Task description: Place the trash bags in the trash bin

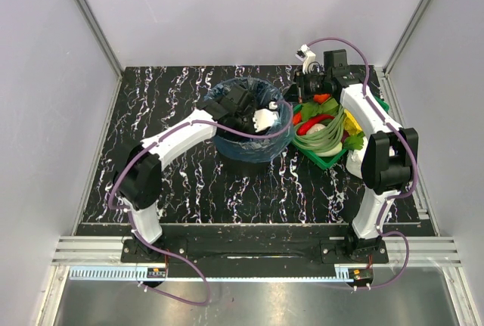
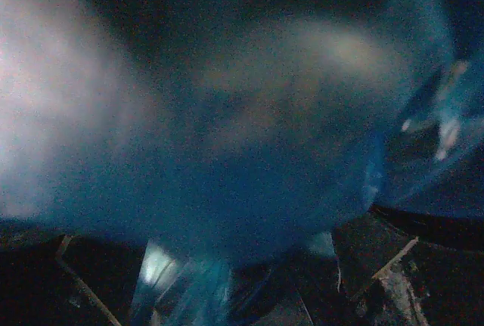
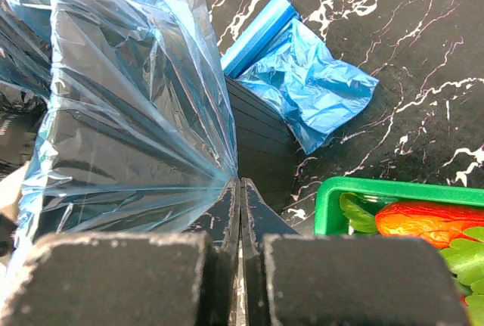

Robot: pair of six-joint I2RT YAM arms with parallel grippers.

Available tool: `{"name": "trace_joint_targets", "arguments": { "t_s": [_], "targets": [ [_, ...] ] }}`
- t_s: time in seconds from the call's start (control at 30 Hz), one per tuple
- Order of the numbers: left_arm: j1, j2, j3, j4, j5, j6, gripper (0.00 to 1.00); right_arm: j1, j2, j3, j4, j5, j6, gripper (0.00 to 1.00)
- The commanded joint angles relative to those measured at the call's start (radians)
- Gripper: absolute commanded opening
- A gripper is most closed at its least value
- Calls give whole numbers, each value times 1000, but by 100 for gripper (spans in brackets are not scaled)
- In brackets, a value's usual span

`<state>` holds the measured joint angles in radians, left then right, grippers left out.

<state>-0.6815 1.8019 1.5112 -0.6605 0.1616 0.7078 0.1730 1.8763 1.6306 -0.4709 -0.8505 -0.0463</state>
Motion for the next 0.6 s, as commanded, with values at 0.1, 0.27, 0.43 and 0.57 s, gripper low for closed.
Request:
{"name": "trace_joint_targets", "arguments": {
  "t_s": [0.1, 0.27, 0.43, 0.57],
  "targets": [
    [7, 65, 29, -28, 45, 1, 95, -3, -55, 28, 11, -7, -33, 0],
    [10, 82, 41, -59, 44, 5, 95, -3, -66, 20, 11, 1, -49, 0],
    [10, 71, 24, -57, 36, 4, 95, -3, -71, 20, 9, -4, -53, 0],
    [8, 59, 24, -50, 38, -5, 95, -3, -75, 18, 8, 2, -61, 0]
  ]
}}
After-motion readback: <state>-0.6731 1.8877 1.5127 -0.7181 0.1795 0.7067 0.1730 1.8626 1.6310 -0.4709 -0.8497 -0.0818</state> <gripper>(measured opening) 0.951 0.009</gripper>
